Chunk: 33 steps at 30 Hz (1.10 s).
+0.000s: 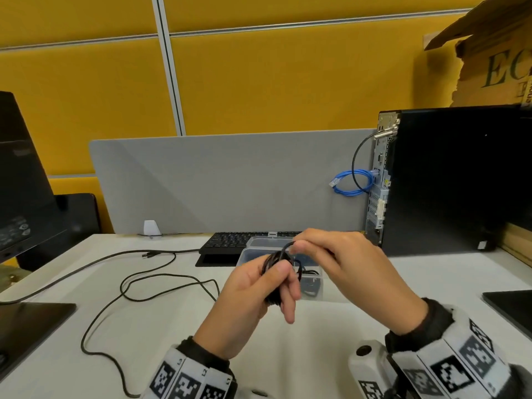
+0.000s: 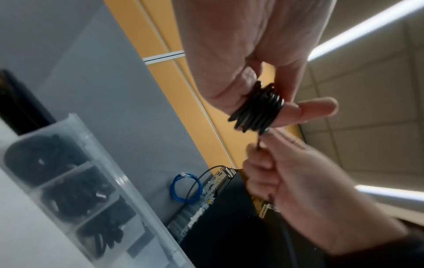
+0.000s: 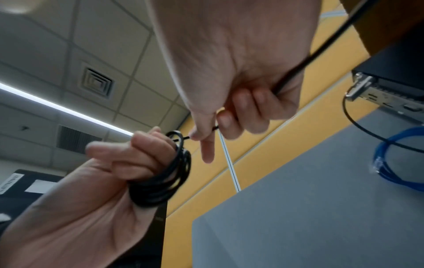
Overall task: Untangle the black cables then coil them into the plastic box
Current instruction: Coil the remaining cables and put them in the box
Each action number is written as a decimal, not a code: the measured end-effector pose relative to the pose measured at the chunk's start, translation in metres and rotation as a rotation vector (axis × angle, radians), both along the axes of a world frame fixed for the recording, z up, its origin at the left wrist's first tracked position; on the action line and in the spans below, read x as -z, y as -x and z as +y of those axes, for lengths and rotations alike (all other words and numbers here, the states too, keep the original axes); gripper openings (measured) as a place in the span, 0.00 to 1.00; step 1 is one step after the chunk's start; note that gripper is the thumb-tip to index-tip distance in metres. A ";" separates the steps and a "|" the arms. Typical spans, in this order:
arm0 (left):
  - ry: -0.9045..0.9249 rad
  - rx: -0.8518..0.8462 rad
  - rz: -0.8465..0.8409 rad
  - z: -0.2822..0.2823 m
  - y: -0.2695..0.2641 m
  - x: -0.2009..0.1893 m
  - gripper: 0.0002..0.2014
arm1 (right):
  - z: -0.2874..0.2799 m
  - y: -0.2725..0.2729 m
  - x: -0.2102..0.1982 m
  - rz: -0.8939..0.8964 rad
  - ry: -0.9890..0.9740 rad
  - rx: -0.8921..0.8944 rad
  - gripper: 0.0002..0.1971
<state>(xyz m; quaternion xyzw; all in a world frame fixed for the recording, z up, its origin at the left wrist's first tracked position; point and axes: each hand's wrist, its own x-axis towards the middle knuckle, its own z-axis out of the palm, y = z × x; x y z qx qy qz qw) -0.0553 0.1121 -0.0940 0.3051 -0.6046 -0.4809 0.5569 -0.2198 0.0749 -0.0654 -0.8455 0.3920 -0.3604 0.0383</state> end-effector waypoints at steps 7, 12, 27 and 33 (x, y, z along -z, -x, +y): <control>-0.006 -0.251 0.462 -0.011 0.000 0.001 0.10 | 0.012 -0.005 0.001 0.537 -0.439 -0.218 0.15; -0.069 -0.310 0.301 -0.019 0.001 0.009 0.11 | 0.035 -0.009 -0.009 0.560 -0.205 -0.182 0.14; -0.075 -0.259 0.496 -0.011 -0.002 0.000 0.04 | 0.003 -0.003 0.015 0.548 -0.320 -0.086 0.16; 0.064 -0.550 -0.002 -0.020 -0.007 0.016 0.12 | 0.028 -0.017 0.002 0.559 -0.233 -0.194 0.12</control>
